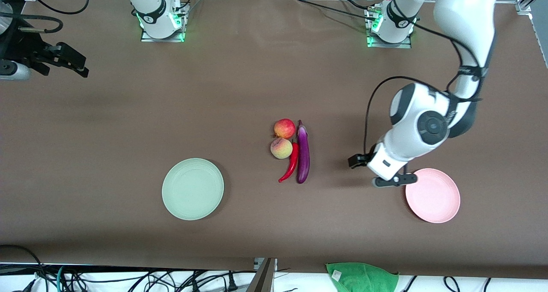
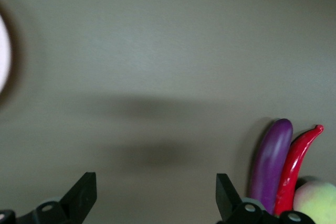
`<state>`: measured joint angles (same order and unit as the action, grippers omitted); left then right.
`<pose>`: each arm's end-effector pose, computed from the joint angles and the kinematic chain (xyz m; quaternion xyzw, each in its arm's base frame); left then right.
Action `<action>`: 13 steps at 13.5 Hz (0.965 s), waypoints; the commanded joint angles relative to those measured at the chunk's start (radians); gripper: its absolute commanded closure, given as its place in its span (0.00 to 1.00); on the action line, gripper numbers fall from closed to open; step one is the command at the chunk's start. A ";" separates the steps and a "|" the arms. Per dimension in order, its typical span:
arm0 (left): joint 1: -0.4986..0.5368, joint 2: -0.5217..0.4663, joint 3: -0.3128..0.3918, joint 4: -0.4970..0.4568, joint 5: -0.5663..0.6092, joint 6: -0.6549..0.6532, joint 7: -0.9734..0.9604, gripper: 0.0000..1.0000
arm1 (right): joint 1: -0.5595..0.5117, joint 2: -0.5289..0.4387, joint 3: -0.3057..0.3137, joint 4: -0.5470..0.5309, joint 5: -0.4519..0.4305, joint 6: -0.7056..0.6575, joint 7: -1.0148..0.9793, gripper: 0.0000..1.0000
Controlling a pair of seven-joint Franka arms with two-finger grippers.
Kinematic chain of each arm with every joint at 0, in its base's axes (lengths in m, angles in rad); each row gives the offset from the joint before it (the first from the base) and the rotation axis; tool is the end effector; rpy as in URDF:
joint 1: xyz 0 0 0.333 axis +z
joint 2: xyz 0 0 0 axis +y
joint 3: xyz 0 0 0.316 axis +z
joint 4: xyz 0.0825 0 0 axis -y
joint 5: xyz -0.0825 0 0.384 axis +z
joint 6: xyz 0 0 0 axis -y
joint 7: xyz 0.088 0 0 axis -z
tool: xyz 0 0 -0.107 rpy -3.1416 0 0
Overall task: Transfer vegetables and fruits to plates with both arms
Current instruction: 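Reach the left gripper down to the purple eggplant and grasp it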
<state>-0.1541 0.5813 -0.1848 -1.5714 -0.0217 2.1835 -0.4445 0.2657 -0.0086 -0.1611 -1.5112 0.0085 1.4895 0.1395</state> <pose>0.6660 -0.2158 0.3111 0.9953 0.0745 -0.0042 0.0623 0.5409 0.0573 0.6500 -0.9998 0.0171 0.0072 0.0041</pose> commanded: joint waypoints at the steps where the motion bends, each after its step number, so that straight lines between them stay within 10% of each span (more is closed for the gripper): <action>1: -0.057 0.057 0.007 0.027 0.002 0.064 -0.048 0.00 | 0.027 0.012 -0.003 0.017 0.008 0.011 0.002 0.00; 13: -0.209 0.176 -0.024 0.027 0.161 0.177 -0.178 0.00 | 0.029 0.019 -0.005 0.017 0.011 0.008 -0.006 0.00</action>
<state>-0.3550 0.7384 -0.1996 -1.5682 0.1091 2.3534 -0.5911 0.2924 0.0064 -0.1617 -1.5112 0.0085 1.5019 0.1404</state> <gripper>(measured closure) 0.000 0.000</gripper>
